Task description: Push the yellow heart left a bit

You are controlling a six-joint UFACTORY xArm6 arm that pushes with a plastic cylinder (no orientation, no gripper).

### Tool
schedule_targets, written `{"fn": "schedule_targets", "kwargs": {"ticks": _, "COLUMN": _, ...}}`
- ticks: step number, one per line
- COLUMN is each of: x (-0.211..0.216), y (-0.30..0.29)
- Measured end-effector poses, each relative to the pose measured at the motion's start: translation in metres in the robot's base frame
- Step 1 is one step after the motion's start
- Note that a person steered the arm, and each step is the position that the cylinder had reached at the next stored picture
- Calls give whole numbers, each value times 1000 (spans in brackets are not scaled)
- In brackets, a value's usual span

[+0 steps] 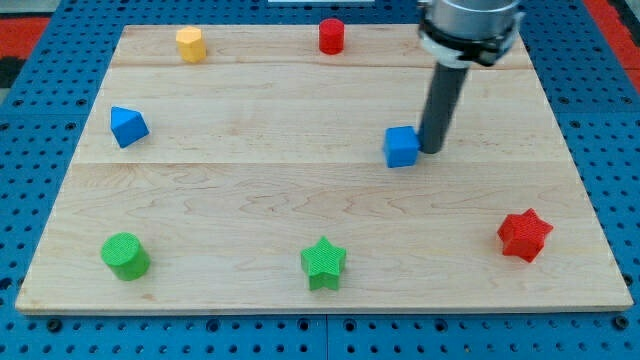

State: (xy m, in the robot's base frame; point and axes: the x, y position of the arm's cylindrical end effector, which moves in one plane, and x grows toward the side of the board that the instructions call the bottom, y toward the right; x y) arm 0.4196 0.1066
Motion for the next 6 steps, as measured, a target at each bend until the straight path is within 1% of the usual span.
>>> {"fn": "schedule_targets", "kwargs": {"ticks": 1, "x": -9, "y": 38}}
{"fn": "schedule_targets", "kwargs": {"ticks": 2, "x": -42, "y": 90}}
{"fn": "schedule_targets", "kwargs": {"ticks": 3, "x": -81, "y": 104}}
{"fn": "schedule_targets", "kwargs": {"ticks": 5, "x": -185, "y": 125}}
{"fn": "schedule_targets", "kwargs": {"ticks": 6, "x": -215, "y": 129}}
